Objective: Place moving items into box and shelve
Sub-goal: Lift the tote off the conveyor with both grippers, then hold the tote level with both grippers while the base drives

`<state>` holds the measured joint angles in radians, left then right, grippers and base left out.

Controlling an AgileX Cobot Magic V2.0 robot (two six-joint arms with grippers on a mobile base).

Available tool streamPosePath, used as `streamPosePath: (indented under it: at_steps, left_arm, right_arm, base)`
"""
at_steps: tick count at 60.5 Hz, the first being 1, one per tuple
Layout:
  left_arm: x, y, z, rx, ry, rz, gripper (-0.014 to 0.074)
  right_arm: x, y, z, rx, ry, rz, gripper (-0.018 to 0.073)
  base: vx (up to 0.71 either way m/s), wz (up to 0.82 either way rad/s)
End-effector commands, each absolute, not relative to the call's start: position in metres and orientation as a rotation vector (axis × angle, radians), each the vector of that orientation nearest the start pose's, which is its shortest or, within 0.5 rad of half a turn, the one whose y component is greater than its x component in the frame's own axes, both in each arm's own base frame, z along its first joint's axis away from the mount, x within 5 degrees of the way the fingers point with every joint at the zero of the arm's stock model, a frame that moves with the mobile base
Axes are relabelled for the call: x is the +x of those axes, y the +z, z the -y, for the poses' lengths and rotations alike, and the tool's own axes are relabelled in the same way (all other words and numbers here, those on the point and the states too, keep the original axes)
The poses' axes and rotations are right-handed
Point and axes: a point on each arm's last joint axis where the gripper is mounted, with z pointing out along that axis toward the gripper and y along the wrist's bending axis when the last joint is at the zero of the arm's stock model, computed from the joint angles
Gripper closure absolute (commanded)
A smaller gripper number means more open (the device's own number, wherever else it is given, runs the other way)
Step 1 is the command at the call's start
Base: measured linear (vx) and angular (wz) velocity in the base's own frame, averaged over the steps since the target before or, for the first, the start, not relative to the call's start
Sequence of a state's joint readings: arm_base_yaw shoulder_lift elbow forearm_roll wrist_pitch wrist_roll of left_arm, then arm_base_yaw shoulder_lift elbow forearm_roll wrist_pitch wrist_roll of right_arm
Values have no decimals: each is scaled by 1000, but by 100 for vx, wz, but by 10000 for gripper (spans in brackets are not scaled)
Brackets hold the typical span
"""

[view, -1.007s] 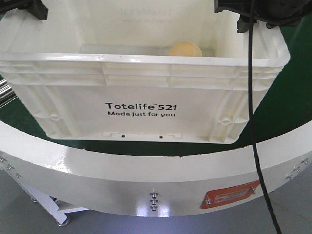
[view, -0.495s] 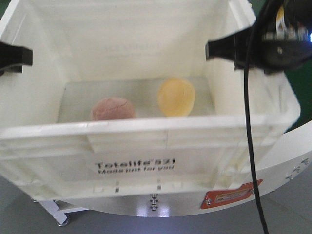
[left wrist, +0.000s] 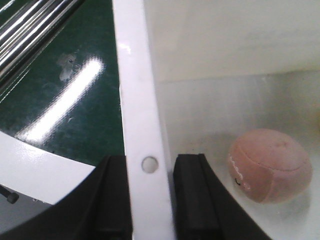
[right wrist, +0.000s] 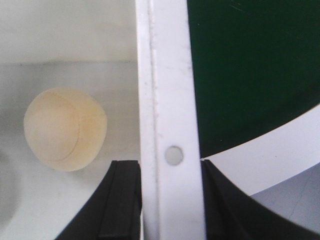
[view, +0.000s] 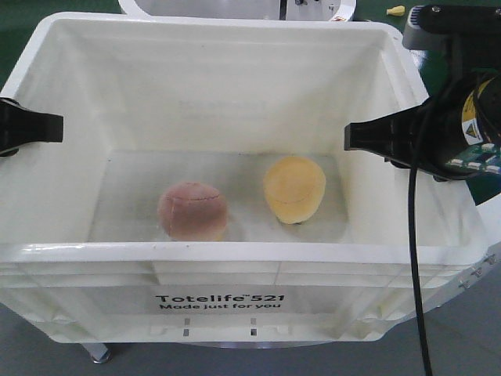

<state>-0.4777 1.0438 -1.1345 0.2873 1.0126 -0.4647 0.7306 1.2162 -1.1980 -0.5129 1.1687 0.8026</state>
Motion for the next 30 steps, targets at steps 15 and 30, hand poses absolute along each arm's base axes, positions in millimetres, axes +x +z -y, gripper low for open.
streamPosePath:
  at_steps: [15, 30]
  left_arm:
    - [182, 418, 69, 95, -157, -2131, 619]
    - [181, 416, 68, 88, -142, -2160, 619]
  right_arm:
    - [203, 401, -116, -79, -31, -2214, 484]
    - [203, 401, -116, -77, -35, -2218, 484]
  base:
    - [0, 0]
    - [0, 0]
